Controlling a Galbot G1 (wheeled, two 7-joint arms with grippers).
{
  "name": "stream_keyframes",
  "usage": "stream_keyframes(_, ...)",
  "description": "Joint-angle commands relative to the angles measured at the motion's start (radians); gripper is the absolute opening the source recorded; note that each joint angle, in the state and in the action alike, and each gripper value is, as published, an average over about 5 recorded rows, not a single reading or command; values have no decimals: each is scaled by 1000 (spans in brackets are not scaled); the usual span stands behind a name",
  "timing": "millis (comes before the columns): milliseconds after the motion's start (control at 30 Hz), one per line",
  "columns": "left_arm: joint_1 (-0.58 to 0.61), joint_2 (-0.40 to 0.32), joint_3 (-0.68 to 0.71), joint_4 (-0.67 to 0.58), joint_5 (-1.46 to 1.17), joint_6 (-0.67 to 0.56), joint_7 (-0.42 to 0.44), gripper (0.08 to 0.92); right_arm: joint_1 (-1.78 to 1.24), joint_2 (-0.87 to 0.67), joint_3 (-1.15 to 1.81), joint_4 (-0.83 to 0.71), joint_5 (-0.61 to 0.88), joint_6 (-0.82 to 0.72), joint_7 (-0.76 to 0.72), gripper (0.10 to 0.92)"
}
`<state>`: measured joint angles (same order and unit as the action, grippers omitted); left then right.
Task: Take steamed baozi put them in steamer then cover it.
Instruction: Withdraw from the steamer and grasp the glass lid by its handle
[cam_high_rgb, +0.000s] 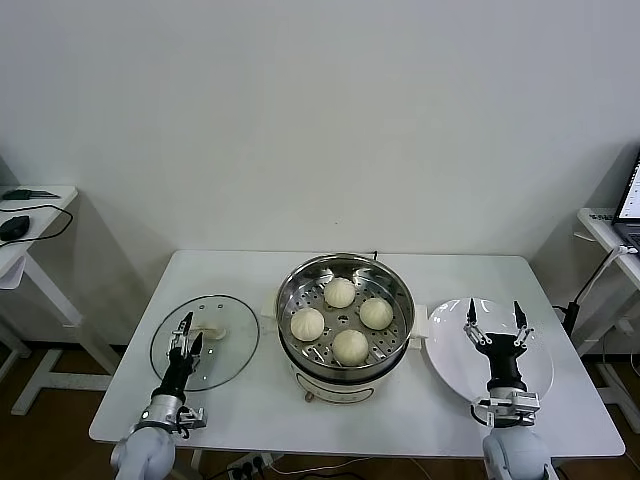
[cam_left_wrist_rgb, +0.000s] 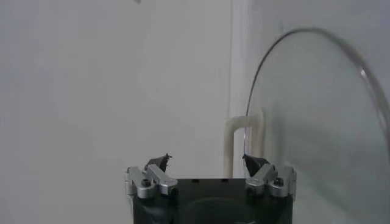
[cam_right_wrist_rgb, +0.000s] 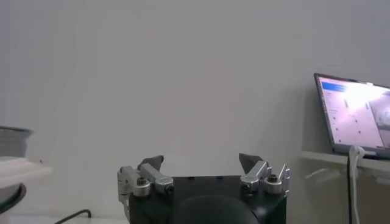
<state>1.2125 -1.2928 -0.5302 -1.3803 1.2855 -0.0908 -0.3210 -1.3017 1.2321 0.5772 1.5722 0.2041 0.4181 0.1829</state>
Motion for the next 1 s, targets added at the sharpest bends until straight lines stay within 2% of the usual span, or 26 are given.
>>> stream_keyframes(33,-48,-2,0,53,10,1,-2,823,-5,8,5,-4,-5,0,-3,823)
stream_keyframes(900,-97,-20,28,106,1,17,0,823,-1,23,4,-16,-31,4,-10,823)
stream_keyframes(1000,-88,-20,29,87,1,17,2,792,1,24,4,-17,-34,4,-10,823)
